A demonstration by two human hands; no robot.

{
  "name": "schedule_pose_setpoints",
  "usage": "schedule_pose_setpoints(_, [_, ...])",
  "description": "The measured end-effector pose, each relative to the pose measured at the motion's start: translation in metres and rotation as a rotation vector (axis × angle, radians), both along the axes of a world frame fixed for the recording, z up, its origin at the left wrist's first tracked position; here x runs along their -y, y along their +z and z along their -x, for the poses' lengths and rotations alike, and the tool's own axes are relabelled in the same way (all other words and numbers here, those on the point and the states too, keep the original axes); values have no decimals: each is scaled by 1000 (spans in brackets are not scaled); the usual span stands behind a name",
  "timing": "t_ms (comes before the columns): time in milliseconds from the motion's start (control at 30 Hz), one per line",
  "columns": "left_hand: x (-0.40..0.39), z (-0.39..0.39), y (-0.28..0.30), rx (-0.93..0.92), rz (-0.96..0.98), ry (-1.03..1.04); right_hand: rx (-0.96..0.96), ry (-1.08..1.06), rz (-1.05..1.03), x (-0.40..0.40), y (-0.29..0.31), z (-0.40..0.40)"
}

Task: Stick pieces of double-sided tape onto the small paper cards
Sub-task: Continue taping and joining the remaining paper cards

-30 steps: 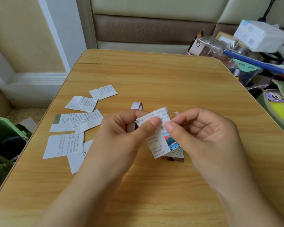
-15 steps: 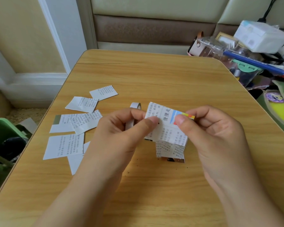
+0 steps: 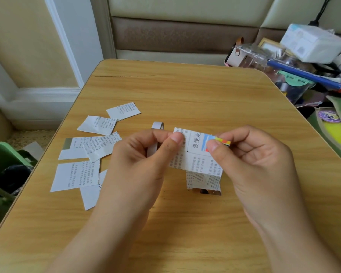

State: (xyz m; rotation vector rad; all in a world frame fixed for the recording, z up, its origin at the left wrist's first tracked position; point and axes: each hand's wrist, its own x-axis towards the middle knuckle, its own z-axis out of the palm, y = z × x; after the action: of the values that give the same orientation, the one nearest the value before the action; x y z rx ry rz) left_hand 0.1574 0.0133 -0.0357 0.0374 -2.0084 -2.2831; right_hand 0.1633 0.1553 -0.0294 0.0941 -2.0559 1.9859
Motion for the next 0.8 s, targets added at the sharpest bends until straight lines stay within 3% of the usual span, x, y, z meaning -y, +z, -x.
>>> schedule_pose_setpoints(300, [-2, -4, 3, -24, 33, 44, -6, -26, 46, 4, 1, 0])
schedule_pose_setpoints(533, [-1, -3, 1, -27, -10, 80, 95, 11, 151, 4, 1, 1])
schedule_pose_setpoints(800, [-5, -2, -3, -27, -17, 118, 26, -69, 134, 7, 2, 0])
